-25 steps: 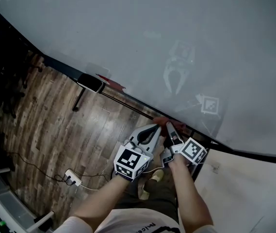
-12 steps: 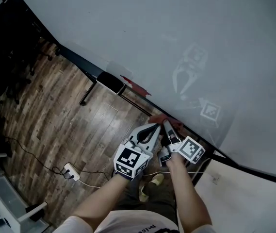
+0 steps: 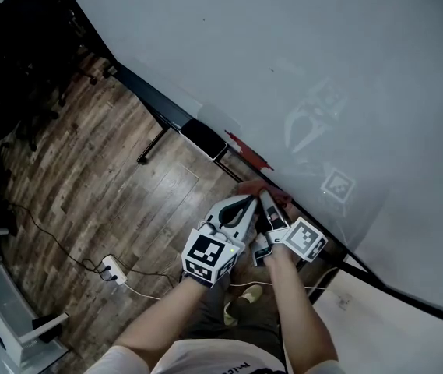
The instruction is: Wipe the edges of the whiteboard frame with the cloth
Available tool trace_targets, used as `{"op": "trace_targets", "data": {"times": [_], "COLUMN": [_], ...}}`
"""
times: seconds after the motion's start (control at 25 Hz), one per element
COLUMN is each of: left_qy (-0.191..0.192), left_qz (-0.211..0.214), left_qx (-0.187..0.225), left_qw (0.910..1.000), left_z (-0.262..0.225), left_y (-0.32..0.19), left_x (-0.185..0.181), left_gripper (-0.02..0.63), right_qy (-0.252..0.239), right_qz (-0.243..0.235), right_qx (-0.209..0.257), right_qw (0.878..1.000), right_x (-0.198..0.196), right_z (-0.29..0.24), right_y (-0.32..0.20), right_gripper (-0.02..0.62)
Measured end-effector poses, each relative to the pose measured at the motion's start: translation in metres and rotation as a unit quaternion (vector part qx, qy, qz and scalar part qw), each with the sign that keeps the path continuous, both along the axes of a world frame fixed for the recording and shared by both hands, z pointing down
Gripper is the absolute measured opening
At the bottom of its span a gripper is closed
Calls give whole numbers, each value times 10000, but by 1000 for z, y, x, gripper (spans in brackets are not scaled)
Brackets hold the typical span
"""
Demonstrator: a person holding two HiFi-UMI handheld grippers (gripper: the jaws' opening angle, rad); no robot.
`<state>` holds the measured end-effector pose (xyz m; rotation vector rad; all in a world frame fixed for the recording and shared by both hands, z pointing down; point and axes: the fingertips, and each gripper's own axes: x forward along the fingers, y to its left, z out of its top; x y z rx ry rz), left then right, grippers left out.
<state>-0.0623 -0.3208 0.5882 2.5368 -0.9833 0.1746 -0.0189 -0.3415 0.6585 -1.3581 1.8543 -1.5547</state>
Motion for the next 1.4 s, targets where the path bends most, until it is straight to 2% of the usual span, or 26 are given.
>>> {"op": "trace_targets", "data": {"times": [0.68,1.12,1.4], "left_qy": [-14,11,-22], "left_qz": [-554,-735,-762], "left_qx": [23,5,26], "left_qw": [9985,9973,9971], "left_z": [2,3,-7], "left_y": [-36,-29,-12], "left_x": [-66,-85,-88], "left_gripper": [9,9,9], "right_qy": [-66,130,240], "right_qz": [-526,-779,-930], "right_qx": [150,277,517], "right_qw": [9985,9965,9940], "right_x": [-75,-94,-93], "right_z": [0,-2,-12], "right_y": [-64,-77,-64], "right_gripper": [55,55,55]}}
